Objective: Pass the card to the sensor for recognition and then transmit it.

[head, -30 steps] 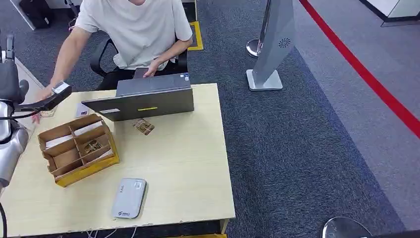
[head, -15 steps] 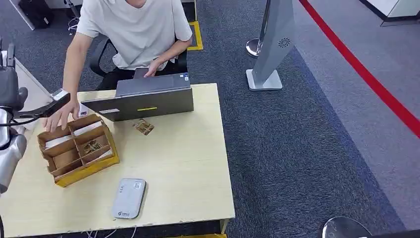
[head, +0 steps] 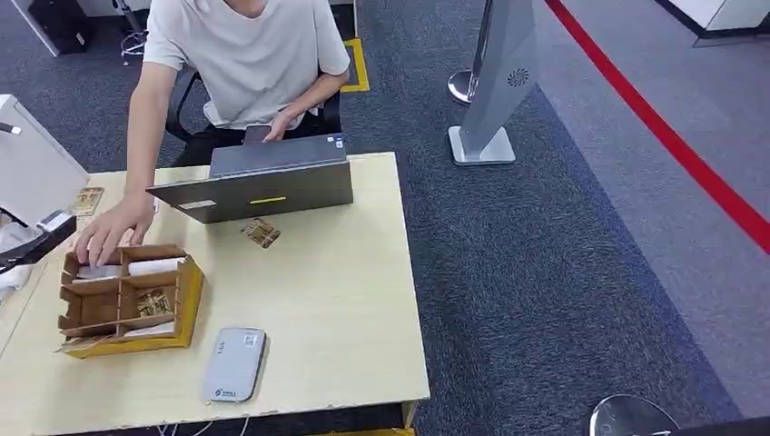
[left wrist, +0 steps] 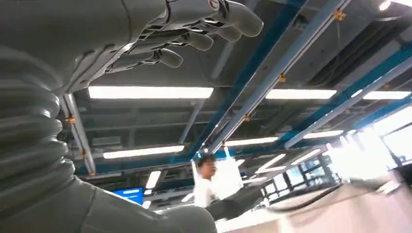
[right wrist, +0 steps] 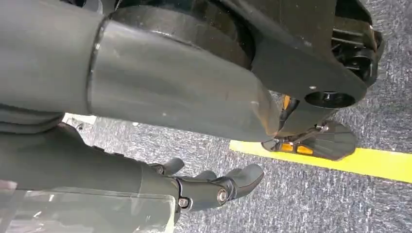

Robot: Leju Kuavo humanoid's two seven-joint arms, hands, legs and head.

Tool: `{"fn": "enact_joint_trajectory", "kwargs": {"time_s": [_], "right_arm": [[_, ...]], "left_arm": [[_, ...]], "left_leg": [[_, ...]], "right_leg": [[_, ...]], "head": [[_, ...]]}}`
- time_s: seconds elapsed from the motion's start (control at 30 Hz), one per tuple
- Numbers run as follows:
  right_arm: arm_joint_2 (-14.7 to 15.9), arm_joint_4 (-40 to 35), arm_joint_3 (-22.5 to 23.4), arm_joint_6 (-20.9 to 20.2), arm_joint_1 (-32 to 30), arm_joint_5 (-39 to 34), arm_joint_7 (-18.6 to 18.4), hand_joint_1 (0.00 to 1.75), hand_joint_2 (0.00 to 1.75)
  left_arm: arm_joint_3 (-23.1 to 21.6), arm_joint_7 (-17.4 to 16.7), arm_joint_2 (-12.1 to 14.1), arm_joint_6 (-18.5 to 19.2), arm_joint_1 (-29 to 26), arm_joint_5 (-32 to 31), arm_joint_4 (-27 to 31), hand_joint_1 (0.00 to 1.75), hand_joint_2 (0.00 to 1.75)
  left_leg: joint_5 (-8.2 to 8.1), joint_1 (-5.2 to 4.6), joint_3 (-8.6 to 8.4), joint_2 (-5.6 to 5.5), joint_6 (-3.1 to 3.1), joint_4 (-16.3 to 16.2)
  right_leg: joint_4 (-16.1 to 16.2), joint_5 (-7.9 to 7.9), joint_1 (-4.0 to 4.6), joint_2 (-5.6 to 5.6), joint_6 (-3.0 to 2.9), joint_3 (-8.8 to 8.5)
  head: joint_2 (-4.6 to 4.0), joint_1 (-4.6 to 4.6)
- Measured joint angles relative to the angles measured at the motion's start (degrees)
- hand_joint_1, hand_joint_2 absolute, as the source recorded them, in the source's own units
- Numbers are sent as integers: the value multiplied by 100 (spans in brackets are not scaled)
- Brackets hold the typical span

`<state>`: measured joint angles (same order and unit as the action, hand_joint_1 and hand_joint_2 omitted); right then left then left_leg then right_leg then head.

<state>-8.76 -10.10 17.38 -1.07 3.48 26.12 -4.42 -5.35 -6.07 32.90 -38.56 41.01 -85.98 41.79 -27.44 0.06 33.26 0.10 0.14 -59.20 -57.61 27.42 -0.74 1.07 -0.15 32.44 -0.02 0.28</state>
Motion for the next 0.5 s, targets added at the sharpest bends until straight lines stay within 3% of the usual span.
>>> {"fn": "enact_joint_trajectory", "kwargs": {"time_s": [0.27, 0.5], "right_arm": [[0, 0, 17, -17, -26, 123, 22, 0, 0], [0, 0, 90, -35, -34, 275, 48, 0, 0]], "left_arm": [[1495, 517, 1039, -81, -953, 240, -70, 0, 175], [2973, 666, 1619, -89, -1931, 735, -540, 0, 175]], "left_leg": [[-9, 4, 10, 10, -14, 6], [-14, 6, 14, 9, -18, 9]], "right_leg": [[-2, 8, 6, 14, -9, 16], [1, 14, 6, 14, -16, 19]], "head": [[0, 2], [0, 2]]}}
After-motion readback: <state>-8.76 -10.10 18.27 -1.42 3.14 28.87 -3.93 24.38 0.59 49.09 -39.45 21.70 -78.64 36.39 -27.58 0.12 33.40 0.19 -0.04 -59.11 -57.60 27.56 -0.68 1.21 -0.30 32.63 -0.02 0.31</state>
